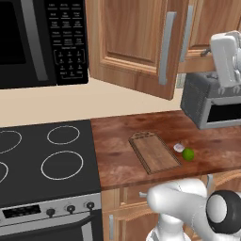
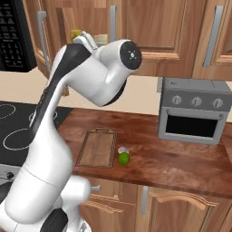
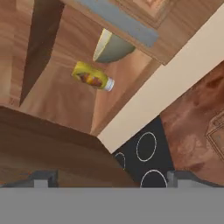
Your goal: Open the cabinet. Place the bowl and condiment on the counter. Then place the lime and garlic on the cutting board.
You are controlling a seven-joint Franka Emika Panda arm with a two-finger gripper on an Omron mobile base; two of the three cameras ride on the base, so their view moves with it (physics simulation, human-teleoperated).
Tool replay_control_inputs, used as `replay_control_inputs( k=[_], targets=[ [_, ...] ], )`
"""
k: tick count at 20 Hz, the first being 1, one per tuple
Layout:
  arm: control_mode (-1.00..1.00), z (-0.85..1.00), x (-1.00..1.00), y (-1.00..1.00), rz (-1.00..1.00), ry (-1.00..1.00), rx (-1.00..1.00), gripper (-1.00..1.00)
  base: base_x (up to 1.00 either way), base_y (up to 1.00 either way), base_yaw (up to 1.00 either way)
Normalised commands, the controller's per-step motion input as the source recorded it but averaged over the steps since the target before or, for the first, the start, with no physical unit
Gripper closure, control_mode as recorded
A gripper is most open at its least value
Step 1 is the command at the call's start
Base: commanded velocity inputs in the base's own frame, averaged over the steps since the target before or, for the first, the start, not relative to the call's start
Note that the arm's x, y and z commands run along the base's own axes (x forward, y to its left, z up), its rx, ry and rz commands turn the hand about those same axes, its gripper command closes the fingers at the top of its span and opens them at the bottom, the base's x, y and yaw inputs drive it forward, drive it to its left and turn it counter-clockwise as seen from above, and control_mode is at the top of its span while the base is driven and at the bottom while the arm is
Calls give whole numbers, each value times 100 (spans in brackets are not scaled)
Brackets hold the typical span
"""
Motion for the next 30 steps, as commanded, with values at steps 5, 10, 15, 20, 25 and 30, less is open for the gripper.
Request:
replay_control_inputs(
  k=[5, 10, 15, 20, 25, 30],
  targets=[
    [-100, -61, 95, 80, 46, 12, 18, -100, 0, 0, 0],
    [-100, 0, 35, 100, 55, 12, 0, -100, 0, 0, 0],
    [-100, 0, -41, 100, 58, -1, -8, -100, 0, 0, 0],
    [-100, -13, -56, 100, 44, -11, -12, -100, 0, 0, 0],
    [-100, -31, -16, 100, 10, -20, -7, -100, 0, 0, 0],
    [-100, -8, 1, 19, -33, -23, -7, -100, 0, 0, 0]
  ],
)
